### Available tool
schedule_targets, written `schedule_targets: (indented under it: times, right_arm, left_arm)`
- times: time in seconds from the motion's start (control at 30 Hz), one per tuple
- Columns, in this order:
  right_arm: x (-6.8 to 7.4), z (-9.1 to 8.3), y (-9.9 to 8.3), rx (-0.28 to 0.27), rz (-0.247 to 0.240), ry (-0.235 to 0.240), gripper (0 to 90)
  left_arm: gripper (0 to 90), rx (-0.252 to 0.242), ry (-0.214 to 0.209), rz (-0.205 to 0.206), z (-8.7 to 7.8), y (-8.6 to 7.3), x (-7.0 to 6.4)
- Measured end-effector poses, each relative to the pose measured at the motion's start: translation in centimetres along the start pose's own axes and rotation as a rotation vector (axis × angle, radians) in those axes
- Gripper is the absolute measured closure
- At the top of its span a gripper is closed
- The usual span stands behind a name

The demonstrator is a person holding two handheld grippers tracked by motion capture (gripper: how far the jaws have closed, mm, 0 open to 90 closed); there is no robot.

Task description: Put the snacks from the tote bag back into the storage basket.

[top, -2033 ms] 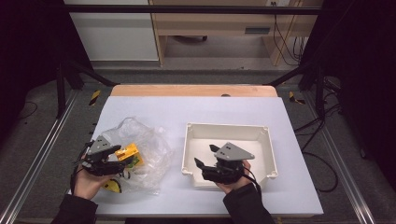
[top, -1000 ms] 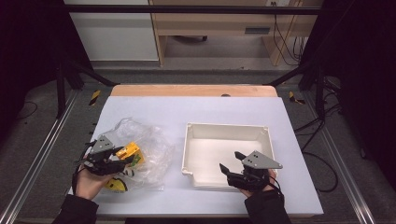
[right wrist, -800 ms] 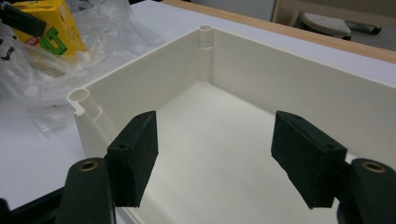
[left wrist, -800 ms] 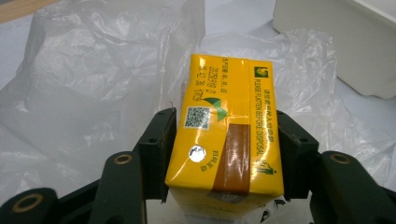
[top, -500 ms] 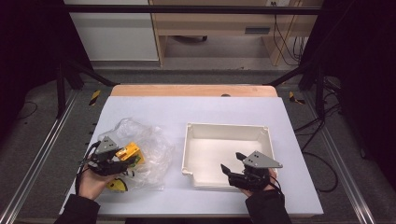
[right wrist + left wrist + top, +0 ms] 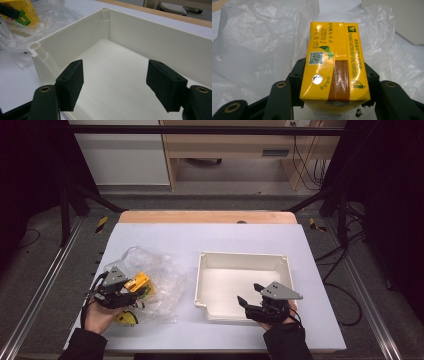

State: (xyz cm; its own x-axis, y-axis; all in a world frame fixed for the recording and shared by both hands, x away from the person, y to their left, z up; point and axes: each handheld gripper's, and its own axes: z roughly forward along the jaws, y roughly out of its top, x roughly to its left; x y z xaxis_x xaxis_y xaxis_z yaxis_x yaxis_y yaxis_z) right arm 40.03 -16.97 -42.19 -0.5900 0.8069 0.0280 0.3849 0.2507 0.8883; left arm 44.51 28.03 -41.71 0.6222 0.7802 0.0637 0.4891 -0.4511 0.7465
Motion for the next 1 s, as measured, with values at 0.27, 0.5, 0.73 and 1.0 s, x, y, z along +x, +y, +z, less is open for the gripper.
schedule_targets:
  times: [0.27,0.5,0.73,1.0]
  right_arm:
    - [0.0,0.1,0.0,0.008,-0.002,-0.001,30.1]
    - [0.0,0.1,-0.1,0.011,0.000,-0.006,30.1]
    - [-0.1,0.2,-0.1,0.013,-0.005,-0.005,30.3]
    - [-0.1,0.1,-0.1,0.007,-0.003,-0.004,30.3]
  left_arm:
    - [50.2,-0.006,0.000,-0.008,-0.1,0.0,0.0]
    - [50.4,-0.038,0.008,-0.033,-0.7,-0.1,0.1]
    - [50.5,-0.095,0.014,-0.038,-2.0,0.5,-0.1]
    - [50.6,-0.141,0.032,-0.046,-3.5,1.2,-0.2]
